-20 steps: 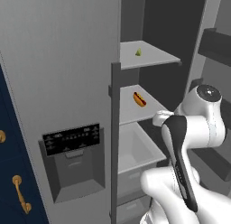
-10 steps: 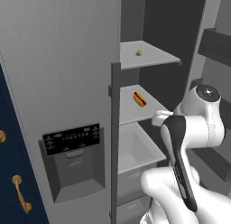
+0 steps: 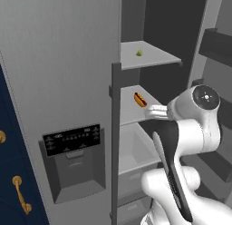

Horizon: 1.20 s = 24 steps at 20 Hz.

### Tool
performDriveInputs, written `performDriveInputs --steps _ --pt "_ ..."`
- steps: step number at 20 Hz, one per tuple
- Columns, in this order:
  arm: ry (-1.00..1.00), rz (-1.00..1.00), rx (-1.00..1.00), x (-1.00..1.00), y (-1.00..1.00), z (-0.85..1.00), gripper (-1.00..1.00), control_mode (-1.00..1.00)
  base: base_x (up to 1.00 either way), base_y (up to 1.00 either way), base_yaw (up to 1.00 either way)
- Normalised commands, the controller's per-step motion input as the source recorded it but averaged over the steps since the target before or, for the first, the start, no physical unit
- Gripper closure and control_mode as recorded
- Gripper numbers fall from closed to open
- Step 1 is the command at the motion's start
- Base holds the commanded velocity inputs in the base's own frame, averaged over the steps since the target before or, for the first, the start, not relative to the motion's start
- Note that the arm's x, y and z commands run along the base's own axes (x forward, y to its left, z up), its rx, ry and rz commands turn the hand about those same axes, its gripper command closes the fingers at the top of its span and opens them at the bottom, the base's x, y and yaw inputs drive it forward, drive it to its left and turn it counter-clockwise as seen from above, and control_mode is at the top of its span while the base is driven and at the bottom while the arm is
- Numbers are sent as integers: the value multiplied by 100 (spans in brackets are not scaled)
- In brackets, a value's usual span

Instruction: Grab a lemon wedge from the fridge and one ice cube from the ice bowl, and put them in the glass of lemonade.

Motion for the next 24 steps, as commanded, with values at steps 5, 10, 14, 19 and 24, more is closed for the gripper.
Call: performDriveInputs --steps 5,10,14,19,24 --pt "-5 4 1 0 5 58 -100 -100 0 0 0" --pt "0 5 10 0 0 51 -100 -100 0 0 0" --pt "0 0 8 4 0 33 -100 -100 0 0 0" --pt "0 0 1 20 -1 39 -100 -100 0 0 0" --pt "0 0 0 26 -15 40 -100 -100 0 0 0"
